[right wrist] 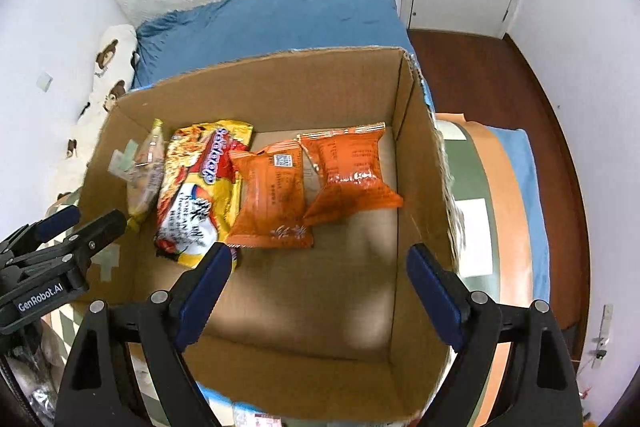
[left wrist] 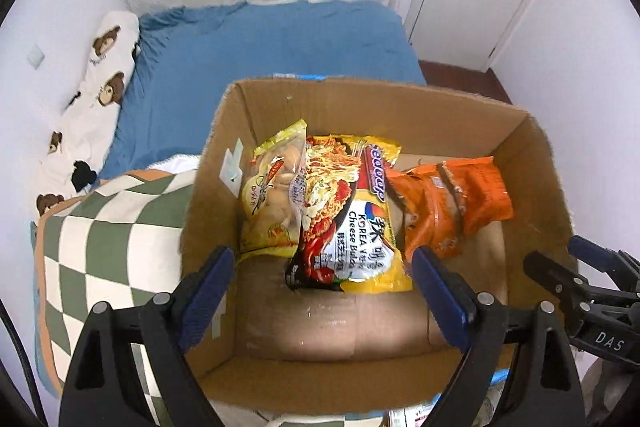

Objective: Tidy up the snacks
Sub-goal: 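Lift both tools out of the box, then grasp the red-white spicy strip packet with left tool while right tool grasps white packet, then carry both packets into the cardboard box and open both tools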

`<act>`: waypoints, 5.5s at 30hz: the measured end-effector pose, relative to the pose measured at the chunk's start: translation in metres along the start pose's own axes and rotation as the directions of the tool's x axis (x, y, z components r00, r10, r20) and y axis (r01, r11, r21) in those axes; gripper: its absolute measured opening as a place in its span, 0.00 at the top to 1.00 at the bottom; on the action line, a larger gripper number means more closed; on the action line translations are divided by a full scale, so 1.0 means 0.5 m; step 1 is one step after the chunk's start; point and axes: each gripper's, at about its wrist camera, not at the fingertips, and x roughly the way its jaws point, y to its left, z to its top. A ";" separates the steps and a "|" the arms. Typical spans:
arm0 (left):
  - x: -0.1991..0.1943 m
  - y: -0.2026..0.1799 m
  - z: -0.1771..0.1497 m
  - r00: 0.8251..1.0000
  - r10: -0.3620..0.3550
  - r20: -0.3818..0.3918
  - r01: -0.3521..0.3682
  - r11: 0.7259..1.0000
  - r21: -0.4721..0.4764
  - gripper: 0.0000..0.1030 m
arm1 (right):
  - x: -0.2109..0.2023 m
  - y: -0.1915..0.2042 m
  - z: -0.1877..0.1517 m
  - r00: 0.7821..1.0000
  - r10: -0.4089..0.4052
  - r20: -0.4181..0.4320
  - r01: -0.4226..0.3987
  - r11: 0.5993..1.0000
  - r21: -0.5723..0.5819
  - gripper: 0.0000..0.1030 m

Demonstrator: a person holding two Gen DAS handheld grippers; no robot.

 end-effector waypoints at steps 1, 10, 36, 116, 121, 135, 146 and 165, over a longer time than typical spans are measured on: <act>-0.018 -0.002 -0.008 1.000 0.002 0.019 -0.002 1.000 0.001 0.12 | -0.010 0.000 -0.008 1.000 0.004 0.011 -0.004 1.000 0.000 0.11; -0.154 -0.024 -0.087 0.986 0.024 0.163 -0.027 0.999 0.018 0.12 | -0.138 0.009 -0.095 0.989 0.020 0.145 -0.020 1.000 -0.007 0.08; -0.083 -0.042 -0.328 0.996 -0.025 -0.089 0.020 0.998 -0.058 0.12 | -0.191 -0.106 -0.378 0.994 0.077 0.075 -0.089 0.980 0.176 0.07; -0.238 -0.095 -0.323 0.985 -0.170 -0.031 0.172 0.982 0.081 0.55 | -0.248 -0.003 -0.454 0.971 0.226 0.082 -0.233 0.968 0.095 0.49; -0.242 -0.084 -0.208 0.989 -0.148 0.007 0.146 0.983 0.107 0.55 | -0.267 -0.003 -0.357 0.964 0.228 0.138 -0.240 0.968 0.077 0.49; -0.006 -0.009 0.016 0.975 -0.029 -0.222 0.047 0.996 0.074 0.55 | -0.131 -0.016 -0.080 0.990 0.131 0.054 -0.136 0.986 0.096 0.49; 0.150 0.041 0.017 0.895 -0.061 -0.442 0.055 0.998 -0.026 0.47 | 0.026 -0.011 -0.027 0.984 0.102 -0.149 -0.087 0.991 0.101 0.42; 0.069 0.003 -0.062 0.968 -0.019 -0.250 0.028 0.999 0.032 0.14 | 0.055 -0.005 -0.042 0.981 0.050 -0.185 -0.039 0.997 0.059 0.09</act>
